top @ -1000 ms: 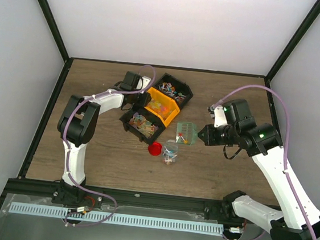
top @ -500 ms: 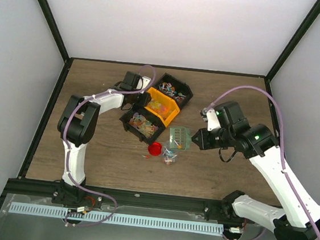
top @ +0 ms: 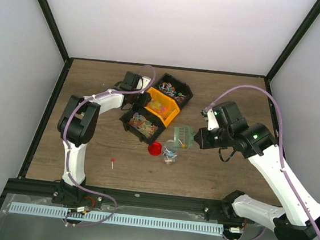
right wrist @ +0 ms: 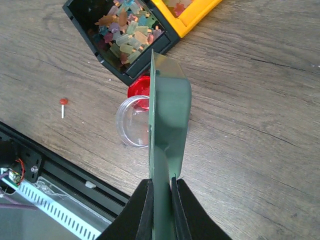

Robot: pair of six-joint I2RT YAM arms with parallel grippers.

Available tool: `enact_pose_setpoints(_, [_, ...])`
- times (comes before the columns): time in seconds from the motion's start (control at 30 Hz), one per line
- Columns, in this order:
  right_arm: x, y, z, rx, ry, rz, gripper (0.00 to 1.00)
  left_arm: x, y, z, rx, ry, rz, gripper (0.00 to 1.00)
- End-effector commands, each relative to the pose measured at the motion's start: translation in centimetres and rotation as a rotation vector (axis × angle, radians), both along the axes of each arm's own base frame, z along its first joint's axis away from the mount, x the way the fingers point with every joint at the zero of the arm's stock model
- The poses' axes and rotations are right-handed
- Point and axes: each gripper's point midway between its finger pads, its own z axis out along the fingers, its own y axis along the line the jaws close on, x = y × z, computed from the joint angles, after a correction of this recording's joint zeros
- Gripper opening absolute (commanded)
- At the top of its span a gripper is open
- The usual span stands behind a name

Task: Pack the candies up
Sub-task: Place the fake candies in the packing bottle.

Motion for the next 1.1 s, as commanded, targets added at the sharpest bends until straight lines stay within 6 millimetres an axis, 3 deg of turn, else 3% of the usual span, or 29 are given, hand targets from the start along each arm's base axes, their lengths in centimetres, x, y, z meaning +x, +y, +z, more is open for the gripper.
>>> enact_pose_setpoints(0.0, [0.5, -0.4, 1.8, -0.027, -0.048, -0.016, 0.01, -3.0, 1.6, -5.0, 0.078, 0.161, -0.005, 0.44])
enact_pose_setpoints(0.13, [0.1, 0.6, 1.3, -0.064, -0.037, 0.005, 0.01, -2.9, 1.5, -5.2, 0.077, 0.165, -0.004, 0.44])
enact_pose_setpoints(0.23, [0.8, -0.4, 1.8, -0.127, -0.085, -0.033, 0.01, -3.0, 1.5, -5.3, 0.078, 0.167, -0.005, 0.44])
enact_pose_setpoints(0.33, [0.3, 1.1, 1.5, -0.076, -0.053, 0.025, 0.01, -3.1, 1.7, -5.5, 0.086, 0.169, -0.002, 0.44])
enact_pose_setpoints(0.4, [0.8, 0.0, 1.2, -0.126, -0.069, -0.015, 0.01, -3.1, 1.7, -5.5, 0.085, 0.171, -0.003, 0.44])
enact_pose_setpoints(0.5, [0.7, 0.5, 2.6, -0.073, -0.094, -0.011, 0.01, -3.2, 1.7, -5.5, 0.084, 0.172, -0.003, 0.44])
enact_pose_setpoints(0.63, [1.1, 0.2, 2.6, -0.076, -0.106, -0.045, 0.01, -3.1, 1.5, -5.5, 0.074, 0.173, -0.007, 0.44])
enact_pose_setpoints(0.77, [1.7, 0.9, 4.5, 0.005, -0.157, -0.051, 0.01, -3.2, 1.5, -5.3, 0.073, 0.166, -0.007, 0.44])
enact_pose_setpoints(0.93, [5.0, 1.3, 5.5, 0.071, -0.199, -0.092, 0.01, -3.1, 1.1, -4.8, 0.049, 0.159, -0.016, 0.44])
enact_pose_setpoints(1.07, [9.8, -0.1, 5.9, 0.161, -0.224, -0.200, 0.01, -2.9, 1.0, -4.3, 0.040, 0.149, -0.016, 0.43])
